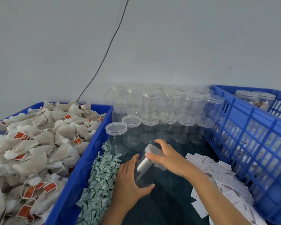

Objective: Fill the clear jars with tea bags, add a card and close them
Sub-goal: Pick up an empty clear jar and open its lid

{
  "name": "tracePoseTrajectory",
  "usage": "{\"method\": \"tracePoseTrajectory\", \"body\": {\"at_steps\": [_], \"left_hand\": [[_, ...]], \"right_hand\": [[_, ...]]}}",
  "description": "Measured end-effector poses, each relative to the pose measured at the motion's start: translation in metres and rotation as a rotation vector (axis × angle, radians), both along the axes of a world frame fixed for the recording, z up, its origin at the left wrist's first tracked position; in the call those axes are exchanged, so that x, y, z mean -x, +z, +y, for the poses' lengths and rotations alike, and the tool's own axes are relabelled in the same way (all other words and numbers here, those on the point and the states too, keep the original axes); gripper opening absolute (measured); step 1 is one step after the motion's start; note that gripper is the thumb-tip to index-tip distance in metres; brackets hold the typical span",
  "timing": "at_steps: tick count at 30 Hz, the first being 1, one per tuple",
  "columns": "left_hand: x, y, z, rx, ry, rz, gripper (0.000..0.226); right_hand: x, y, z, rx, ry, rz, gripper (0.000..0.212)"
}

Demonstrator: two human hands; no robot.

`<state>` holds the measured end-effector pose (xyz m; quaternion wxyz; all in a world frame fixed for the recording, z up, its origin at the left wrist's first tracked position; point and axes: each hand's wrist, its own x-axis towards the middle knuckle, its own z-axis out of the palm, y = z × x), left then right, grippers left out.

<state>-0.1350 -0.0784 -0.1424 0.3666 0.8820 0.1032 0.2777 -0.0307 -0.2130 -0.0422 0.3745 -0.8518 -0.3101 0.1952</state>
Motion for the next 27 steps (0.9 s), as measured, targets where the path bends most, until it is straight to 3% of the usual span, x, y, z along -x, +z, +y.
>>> {"method": "tracePoseTrajectory", "body": {"at_steps": [3,5,11,14,16,18,20,23,27], "left_hand": [[0.002,0.001,0.002,0.110,-0.040,-0.007,0.099],[0.004,0.000,0.005,0.271,-0.173,0.050,0.096],[0.009,0.004,0.021,0.464,-0.478,0.209,0.089],[0.010,0.004,0.018,0.447,-0.447,0.180,0.085],[0.009,0.002,0.014,0.384,-0.356,0.113,0.089],[0.008,0.002,0.013,0.334,-0.247,0.044,0.094],[0.009,0.003,0.015,0.270,-0.138,0.008,0.101],[0.010,0.003,0.019,0.234,-0.118,-0.012,0.100],[0.011,0.006,0.021,0.150,-0.149,-0.024,0.100]], "right_hand": [[-0.006,0.007,-0.006,-0.055,0.133,-0.001,0.071],[-0.009,0.014,-0.015,-0.061,0.271,-0.014,0.064],[-0.013,0.021,-0.037,-0.161,0.533,0.093,0.080],[-0.013,0.023,-0.038,-0.099,0.542,0.149,0.087],[-0.006,0.022,-0.029,0.020,0.392,0.114,0.086],[0.000,0.016,-0.016,0.114,0.181,0.018,0.090],[0.002,0.012,-0.008,0.141,0.113,-0.128,0.083],[-0.002,0.019,-0.009,0.110,0.255,-0.173,0.064],[-0.011,0.029,-0.017,0.149,0.414,-0.087,0.080]]}}
